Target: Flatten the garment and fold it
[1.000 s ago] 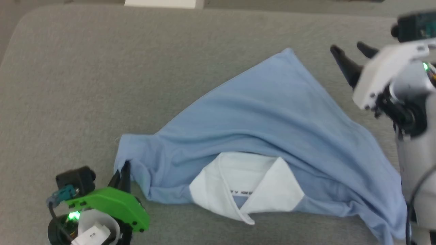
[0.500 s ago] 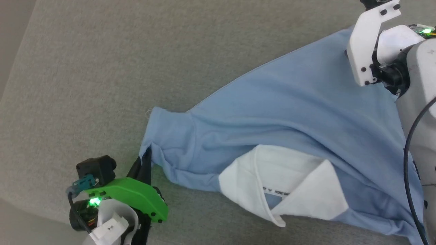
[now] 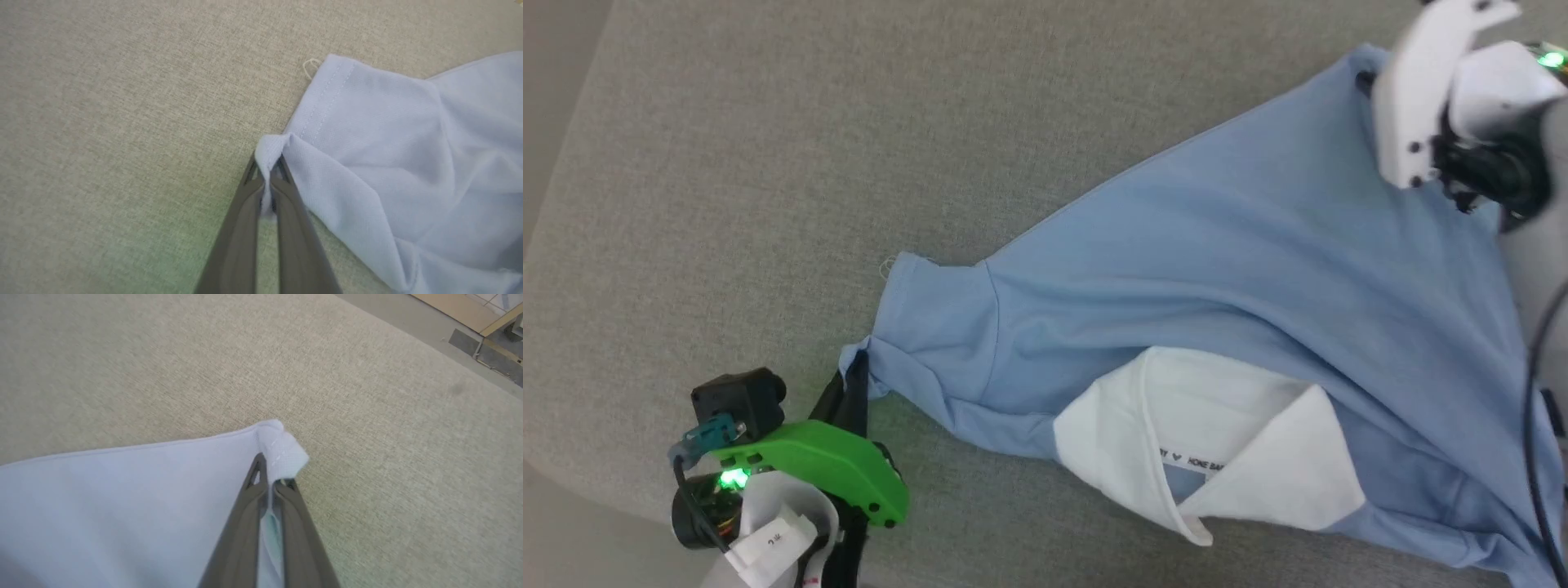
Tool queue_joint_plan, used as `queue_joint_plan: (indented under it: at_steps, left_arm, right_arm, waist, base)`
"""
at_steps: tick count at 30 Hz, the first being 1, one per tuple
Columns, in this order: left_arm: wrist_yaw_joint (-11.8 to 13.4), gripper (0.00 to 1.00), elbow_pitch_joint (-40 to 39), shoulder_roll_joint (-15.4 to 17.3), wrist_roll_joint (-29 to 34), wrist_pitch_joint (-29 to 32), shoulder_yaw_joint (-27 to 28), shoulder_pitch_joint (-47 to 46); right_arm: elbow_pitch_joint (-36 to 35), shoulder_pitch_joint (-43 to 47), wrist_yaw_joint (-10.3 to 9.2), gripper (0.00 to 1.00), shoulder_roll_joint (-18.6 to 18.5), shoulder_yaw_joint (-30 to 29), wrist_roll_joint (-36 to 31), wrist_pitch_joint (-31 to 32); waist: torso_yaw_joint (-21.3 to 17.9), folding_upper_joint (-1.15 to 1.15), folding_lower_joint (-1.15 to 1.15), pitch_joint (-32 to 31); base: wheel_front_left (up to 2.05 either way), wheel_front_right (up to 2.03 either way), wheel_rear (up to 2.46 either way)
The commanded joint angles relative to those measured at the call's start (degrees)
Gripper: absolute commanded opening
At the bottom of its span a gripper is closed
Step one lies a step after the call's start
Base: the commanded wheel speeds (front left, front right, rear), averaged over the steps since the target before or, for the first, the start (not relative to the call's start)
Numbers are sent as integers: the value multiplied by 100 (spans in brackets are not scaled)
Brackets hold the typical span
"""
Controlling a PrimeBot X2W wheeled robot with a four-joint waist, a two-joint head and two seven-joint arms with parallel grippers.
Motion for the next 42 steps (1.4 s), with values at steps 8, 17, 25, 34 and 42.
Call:
queue_joint_plan:
  at_steps: [8, 17, 25, 34, 42]
  left_arm:
    - [101, 0, -40, 286, -93, 119, 201, 355]
    - [224, 0, -195, 366, -184, 173, 270, 813]
    - [-10, 0, -276, 224, -482, -57, 379, 852]
    - [-633, 0, -158, 801, -539, 203, 679, -738]
    - [-1085, 0, 1090, 1350, 16, 1068, 428, -3873]
  right_arm:
    - [-1737, 1973, -8, 0, -349, -1209, 1275, -605]
    - [-3274, 4630, -8, 0, 503, -2462, 1455, 44]
    - [-4079, 5643, -8, 0, 879, -2830, 1739, 1264]
    - [-4254, 4242, -8, 0, 542, -3102, 1658, 1547]
    - [-3285, 1428, -8, 0, 699, -3363, 1243, 1424]
  waist:
    - [-1026, 0, -1, -1391]
    - [-1632, 0, -1, -1932]
    - [-1727, 0, -1, -2158]
    - [-1646, 0, -1, -1959]
    - [-1681, 0, -1, -927]
  base:
    - [0, 0, 0]
    - [0, 0, 0]
    - [0, 0, 0]
    - [0, 0, 0]
    - [0, 0, 0]
